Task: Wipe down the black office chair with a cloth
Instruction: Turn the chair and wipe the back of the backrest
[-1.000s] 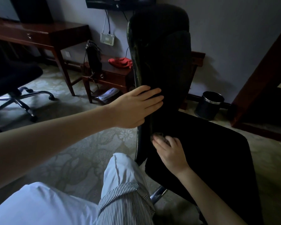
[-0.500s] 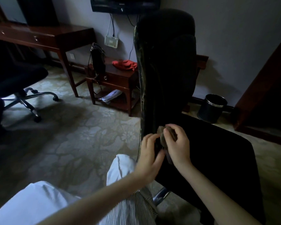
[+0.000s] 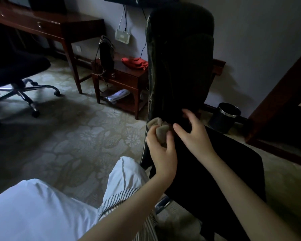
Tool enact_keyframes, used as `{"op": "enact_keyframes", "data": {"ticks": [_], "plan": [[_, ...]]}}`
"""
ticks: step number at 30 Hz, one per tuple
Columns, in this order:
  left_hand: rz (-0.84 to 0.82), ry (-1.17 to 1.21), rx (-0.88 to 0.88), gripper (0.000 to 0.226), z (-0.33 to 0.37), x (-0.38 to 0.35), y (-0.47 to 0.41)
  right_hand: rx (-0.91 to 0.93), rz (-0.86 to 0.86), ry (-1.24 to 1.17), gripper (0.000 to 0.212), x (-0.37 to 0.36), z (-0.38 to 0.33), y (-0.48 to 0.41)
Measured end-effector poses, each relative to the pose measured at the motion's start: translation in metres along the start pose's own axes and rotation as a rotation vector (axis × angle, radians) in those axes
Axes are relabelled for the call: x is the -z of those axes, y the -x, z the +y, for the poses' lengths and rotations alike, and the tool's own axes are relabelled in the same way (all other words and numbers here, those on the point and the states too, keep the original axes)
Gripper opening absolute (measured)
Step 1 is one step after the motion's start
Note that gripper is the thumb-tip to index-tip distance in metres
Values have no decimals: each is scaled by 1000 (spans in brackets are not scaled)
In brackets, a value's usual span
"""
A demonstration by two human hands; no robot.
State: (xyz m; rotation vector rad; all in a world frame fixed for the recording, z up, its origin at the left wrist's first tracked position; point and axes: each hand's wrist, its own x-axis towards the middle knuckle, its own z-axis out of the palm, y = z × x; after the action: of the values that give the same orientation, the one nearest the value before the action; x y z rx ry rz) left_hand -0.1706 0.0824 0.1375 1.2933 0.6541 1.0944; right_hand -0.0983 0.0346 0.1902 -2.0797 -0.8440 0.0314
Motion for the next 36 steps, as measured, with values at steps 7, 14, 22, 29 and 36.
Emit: {"op": "enact_keyframes", "data": {"ticks": [7, 14, 22, 29, 36], "plan": [[59, -343, -233, 48, -20, -14, -13, 110, 21, 151, 56, -4, -24, -32], [26, -397, 12, 67, -65, -9, 6, 163, 37, 269, 53, -8, -24, -38], [-26, -219, 346, 36, -78, 2, -11, 109, 85, 248, 54, -18, -28, -53], [70, -26, 574, 51, -144, -3, -11, 59, 85, 176, 52, -18, -24, -66], [153, 125, 762, 23, -109, -8, -30, 80, 86, 215, 51, -20, -22, -72]]}}
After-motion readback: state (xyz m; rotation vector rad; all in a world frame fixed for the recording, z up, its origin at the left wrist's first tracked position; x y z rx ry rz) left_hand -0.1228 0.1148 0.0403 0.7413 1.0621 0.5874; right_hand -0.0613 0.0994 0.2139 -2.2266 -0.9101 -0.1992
